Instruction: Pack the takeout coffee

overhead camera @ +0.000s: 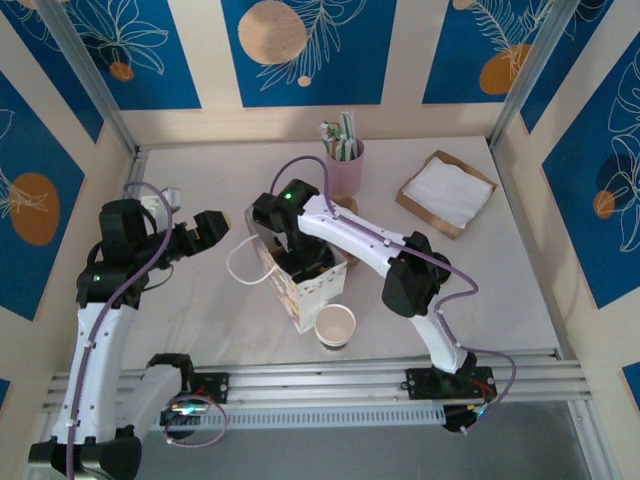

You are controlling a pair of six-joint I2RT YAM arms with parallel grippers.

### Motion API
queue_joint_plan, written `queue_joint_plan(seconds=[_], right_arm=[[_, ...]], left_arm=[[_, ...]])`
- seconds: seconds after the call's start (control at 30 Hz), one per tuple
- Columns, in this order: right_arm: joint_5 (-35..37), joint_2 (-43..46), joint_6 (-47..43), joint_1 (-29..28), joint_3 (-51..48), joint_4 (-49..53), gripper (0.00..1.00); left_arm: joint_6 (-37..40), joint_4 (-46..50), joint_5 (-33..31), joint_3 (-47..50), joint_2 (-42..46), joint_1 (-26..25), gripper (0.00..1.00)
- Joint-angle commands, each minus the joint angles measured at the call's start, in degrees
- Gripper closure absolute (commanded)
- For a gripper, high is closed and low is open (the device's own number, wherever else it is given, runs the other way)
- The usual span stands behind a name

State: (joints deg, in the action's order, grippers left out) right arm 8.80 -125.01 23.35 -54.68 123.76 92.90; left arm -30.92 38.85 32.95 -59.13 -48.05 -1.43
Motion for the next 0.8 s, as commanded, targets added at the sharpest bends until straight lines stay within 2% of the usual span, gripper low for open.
queue_joint_plan(seconds=[0.0,0.77], right_arm=[[0.0,-1.2,-0.5,0.3,1.4,8.8,0.40],[0.1,-1.6,-0.6,0.5,1.7,8.9,0.40]], left_arm=[[0.9,1.2,1.1,-0.4,0.7,-0.5,0.00],[0.9,1.1,1.3,-0.5,0.4,-0.5,0.00]])
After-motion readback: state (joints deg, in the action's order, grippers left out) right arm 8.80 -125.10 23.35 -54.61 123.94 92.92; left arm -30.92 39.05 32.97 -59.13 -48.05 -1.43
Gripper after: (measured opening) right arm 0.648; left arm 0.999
